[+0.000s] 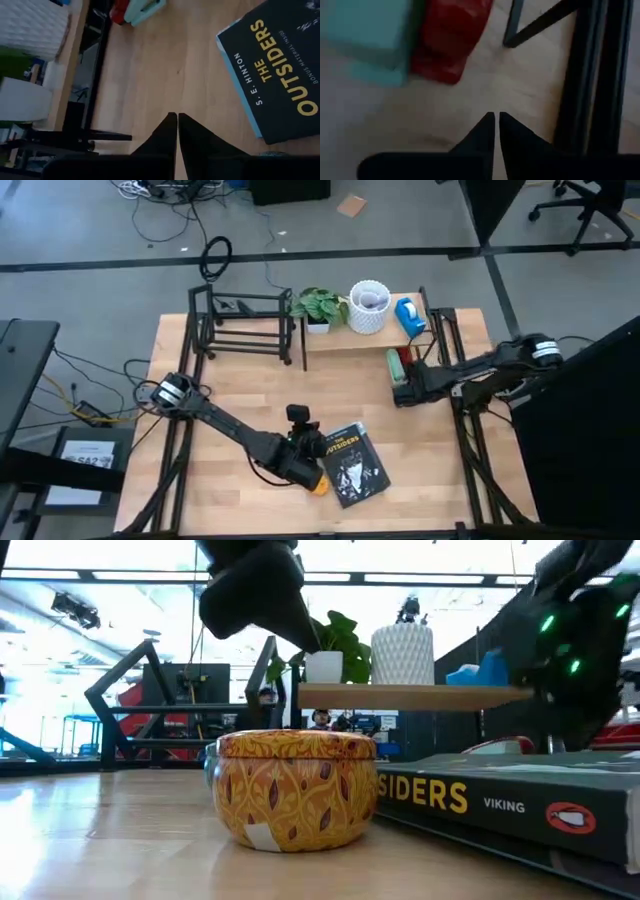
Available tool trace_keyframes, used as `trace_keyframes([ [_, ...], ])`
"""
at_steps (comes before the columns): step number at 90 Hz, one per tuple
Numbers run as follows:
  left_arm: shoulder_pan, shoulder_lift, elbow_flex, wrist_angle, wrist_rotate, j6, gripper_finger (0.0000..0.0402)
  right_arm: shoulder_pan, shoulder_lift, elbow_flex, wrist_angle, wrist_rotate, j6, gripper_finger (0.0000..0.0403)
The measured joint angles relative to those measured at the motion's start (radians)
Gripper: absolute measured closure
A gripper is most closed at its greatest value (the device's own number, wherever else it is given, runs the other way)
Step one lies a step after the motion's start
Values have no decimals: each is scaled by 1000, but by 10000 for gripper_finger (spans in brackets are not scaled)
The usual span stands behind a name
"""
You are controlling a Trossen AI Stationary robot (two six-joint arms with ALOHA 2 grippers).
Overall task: Stock shelves
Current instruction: Put the blue scented candle under the shelf
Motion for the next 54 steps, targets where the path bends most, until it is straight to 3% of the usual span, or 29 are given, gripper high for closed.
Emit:
trace_keyframes([
  [16, -35, -50, 0, -19, -14, -28, 402, 290, -47, 97, 98, 83, 93, 403],
  [31, -82, -131, 0, -131, 4, -91, 402, 487, 55, 149, 423, 209, 30, 403],
  [42, -116, -191, 0, -209, 190, -104, 400, 549, 167, 175, 698, 270, -110, 403],
  [54, -157, -242, -50, -157, 454, 1, 381, 551, 283, 190, 963, 304, -258, 403],
])
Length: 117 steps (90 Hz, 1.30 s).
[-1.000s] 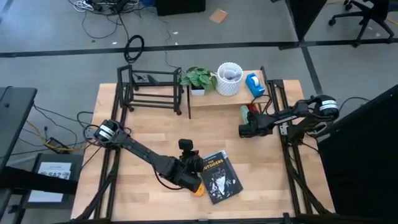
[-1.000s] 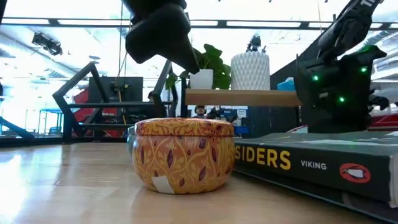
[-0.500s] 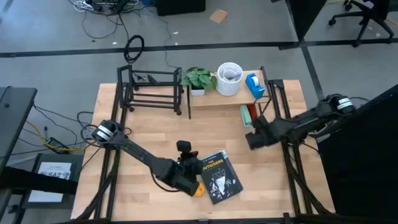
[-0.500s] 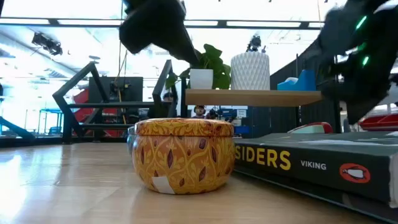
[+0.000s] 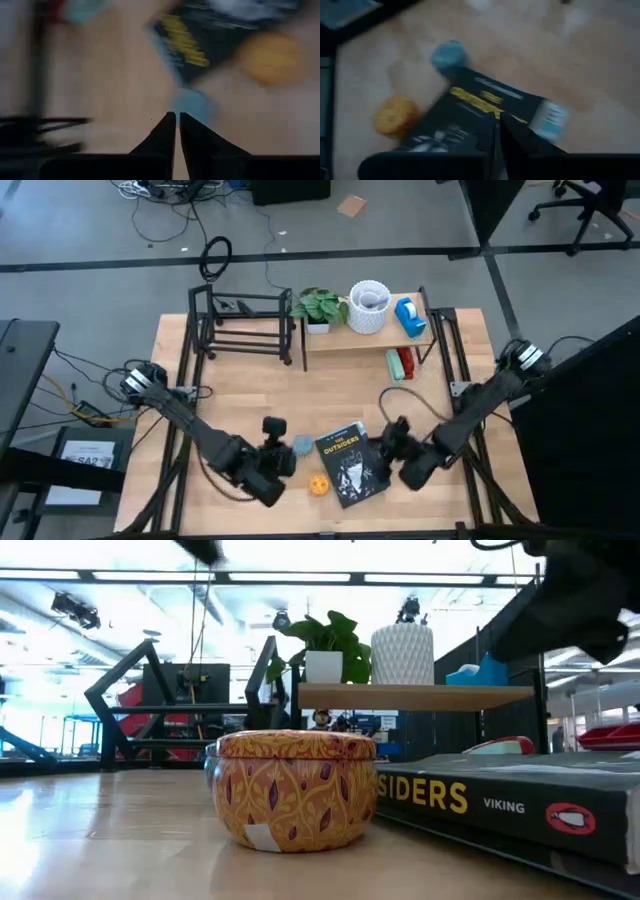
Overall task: Stock shelves
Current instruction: Put the blue scented candle under the shelf
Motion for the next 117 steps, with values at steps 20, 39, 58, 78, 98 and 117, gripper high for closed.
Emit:
trace_keyframes([
  [20, -3, 0, -143, 192, 111, 28, 342, -25, 114, 0, 253, -4, -97, 403],
  [39, 23, 2, -243, 362, 138, 104, 313, -26, 120, 0, 265, -10, -99, 403],
  [58, 119, 5, -243, 349, 187, 85, 213, -37, 118, 0, 263, -10, -110, 403],
  [78, 199, 75, -243, 424, 244, 219, 87, -49, 118, 0, 267, -11, -111, 403],
  [98, 247, 112, -243, 434, 260, 230, 34, -45, 117, 0, 268, -19, -111, 403],
  [117, 305, 121, -243, 406, 332, 216, 41, -45, 118, 0, 269, -24, -118, 403],
])
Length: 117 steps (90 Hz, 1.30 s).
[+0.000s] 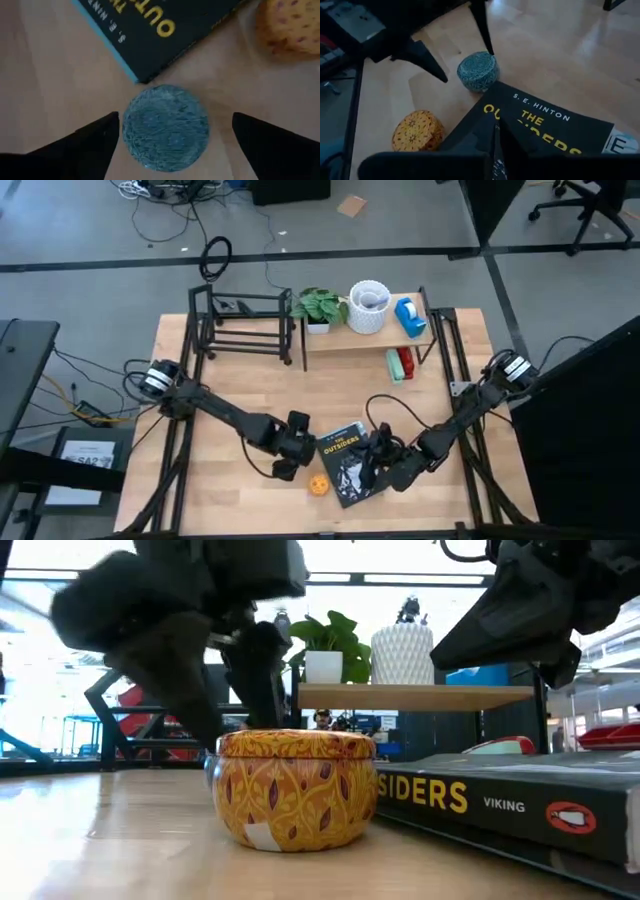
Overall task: Stock shelves
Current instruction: Put the blue scented candle under the shelf
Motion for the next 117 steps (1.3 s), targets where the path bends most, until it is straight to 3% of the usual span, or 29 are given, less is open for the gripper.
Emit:
trace_keyframes([
  [26, 57, 52, -1, 20, 174, -3, 52, 0, 0, 0, 4, -12, -2, 403],
  [52, 100, 52, -1, 36, 143, 22, 136, 0, 0, 0, 13, -12, -3, 403],
  [78, 217, 53, 99, 14, 35, 71, 137, 23, -19, -1, 58, -2, -40, 403],
  [102, 397, 64, 159, 153, 27, 50, 137, 81, -124, -1, 59, 146, -130, 403],
  [117, 474, 128, 158, 214, 37, 17, 137, 100, -165, -1, 57, 177, -187, 403],
])
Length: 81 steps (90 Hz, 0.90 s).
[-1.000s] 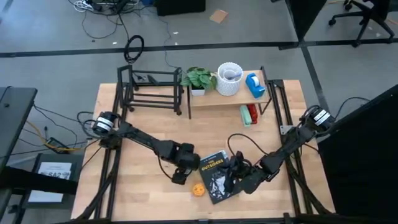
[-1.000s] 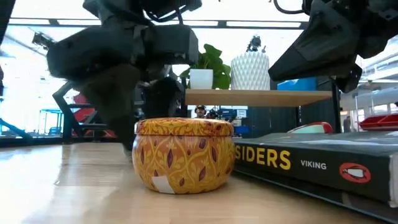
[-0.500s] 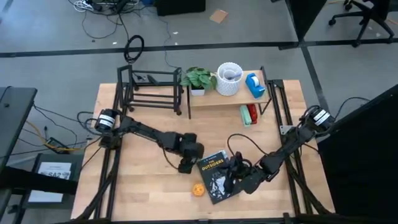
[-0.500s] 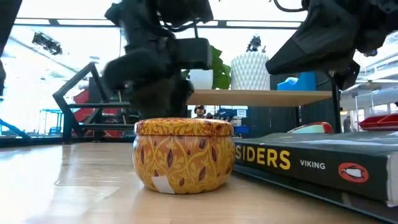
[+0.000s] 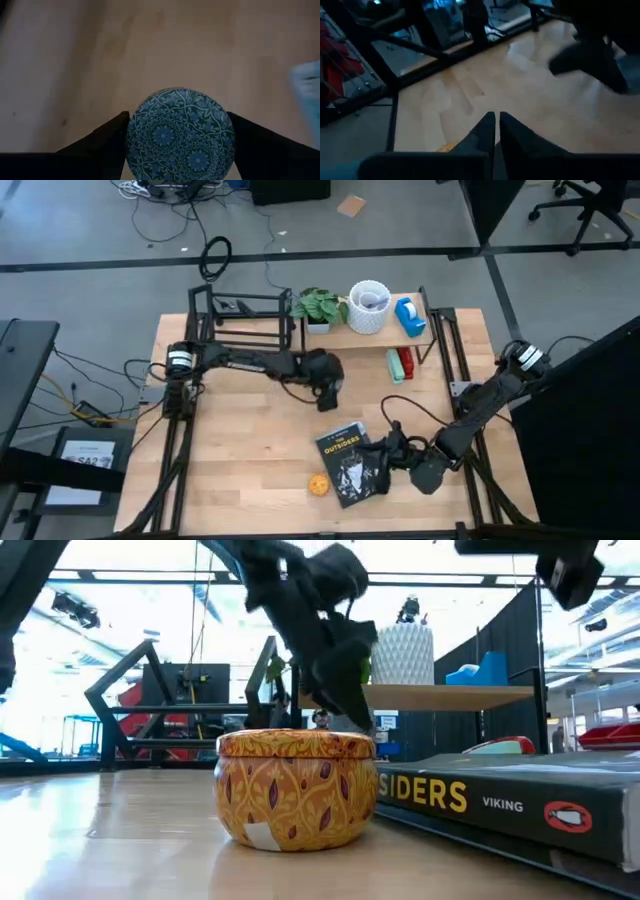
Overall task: Stock shelves
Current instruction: Put the blue scented candle under the shelf
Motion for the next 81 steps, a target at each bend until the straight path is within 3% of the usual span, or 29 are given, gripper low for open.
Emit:
trace_keyframes([
  [14, 20, 46, -1, 48, -43, -15, 135, 0, -5, 0, -1, 4, -5, 403],
  [31, 19, 47, -1, 63, -76, -24, 76, 0, -5, 0, -4, 5, 1, 403],
  [41, 19, 47, -1, 61, -79, -24, 62, 0, -5, 0, -6, 5, 2, 403],
  [63, -9, 33, 1, 39, -134, -26, 71, 0, -4, 0, -7, 1, 3, 403],
  [81, -99, 14, 94, -131, -132, -76, 96, 8, -4, 0, -8, 0, 3, 403],
])
